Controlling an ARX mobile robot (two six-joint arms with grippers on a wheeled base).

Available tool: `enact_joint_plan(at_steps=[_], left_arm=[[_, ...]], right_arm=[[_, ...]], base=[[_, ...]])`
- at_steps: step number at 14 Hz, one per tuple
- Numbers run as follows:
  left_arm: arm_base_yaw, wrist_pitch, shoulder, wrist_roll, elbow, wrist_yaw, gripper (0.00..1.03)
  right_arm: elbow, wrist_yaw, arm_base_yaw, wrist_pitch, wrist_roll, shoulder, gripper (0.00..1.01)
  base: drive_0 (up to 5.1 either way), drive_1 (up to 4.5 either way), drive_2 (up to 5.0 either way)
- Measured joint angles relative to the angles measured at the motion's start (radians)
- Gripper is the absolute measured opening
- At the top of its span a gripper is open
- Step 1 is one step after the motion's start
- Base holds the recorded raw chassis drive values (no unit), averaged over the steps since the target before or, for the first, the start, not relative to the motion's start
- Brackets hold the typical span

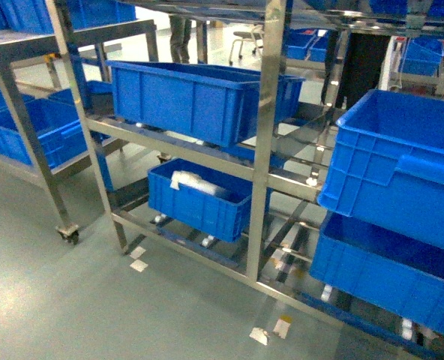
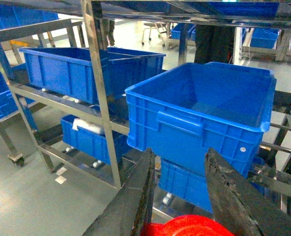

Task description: Pick red block from blue box to shelf

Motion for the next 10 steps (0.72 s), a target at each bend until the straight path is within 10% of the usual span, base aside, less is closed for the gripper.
enact_joint_plan(at_steps=[10], left_arm=[[0.000, 0.004, 0.000, 0.000, 0.000, 0.000, 0.98]], right_arm=[[0.000, 0.000, 0.000, 0.002, 0.000, -0.006, 0.26]], base=[[-1.6, -1.61, -1.6]])
